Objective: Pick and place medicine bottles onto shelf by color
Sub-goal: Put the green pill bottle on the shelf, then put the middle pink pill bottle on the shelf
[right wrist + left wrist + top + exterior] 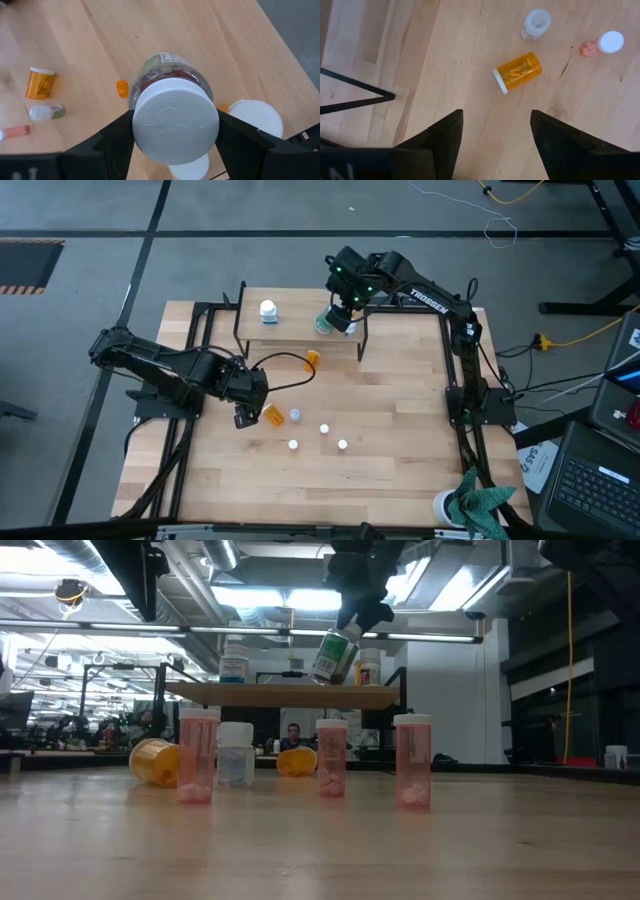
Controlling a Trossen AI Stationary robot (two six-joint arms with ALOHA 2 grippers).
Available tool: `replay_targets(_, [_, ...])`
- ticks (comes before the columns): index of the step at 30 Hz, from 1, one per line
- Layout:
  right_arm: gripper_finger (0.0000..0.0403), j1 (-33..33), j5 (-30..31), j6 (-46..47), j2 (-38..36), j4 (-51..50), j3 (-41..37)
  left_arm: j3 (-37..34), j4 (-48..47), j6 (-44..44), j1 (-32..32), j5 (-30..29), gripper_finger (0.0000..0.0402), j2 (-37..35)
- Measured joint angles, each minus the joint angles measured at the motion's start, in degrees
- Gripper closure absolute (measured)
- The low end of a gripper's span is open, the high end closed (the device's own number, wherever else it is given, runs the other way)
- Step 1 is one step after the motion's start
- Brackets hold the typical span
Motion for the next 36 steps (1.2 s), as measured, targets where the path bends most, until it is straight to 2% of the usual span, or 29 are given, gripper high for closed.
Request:
replay_targets(9, [0.0157, 0.00, 0.01, -1.35, 0.00, 1.42, 0.00, 0.00, 0.00, 0.00, -0.01, -0.01, 0.0174, 0.00])
replay_targets(19, [0.0126, 0.02, -0.01, 0.31, -0.07, 1.87, 0.02, 0.00, -0.02, 0.02, 0.01, -0.01, 0.0174, 0.00])
replay_targets(29, [0.0122, 0.02, -0.43, 0.31, -0.14, 3.56, 1.97, 0.00, -0.04, 0.03, 0.01, -0.01, 0.0174, 0.00])
replay_targets(36, [0.0122, 0.02, -1.94, 0.58, -4.33, 5.98, 2.16, 0.00, -0.07, 0.07, 0.01, -0.03, 0.0174, 0.00])
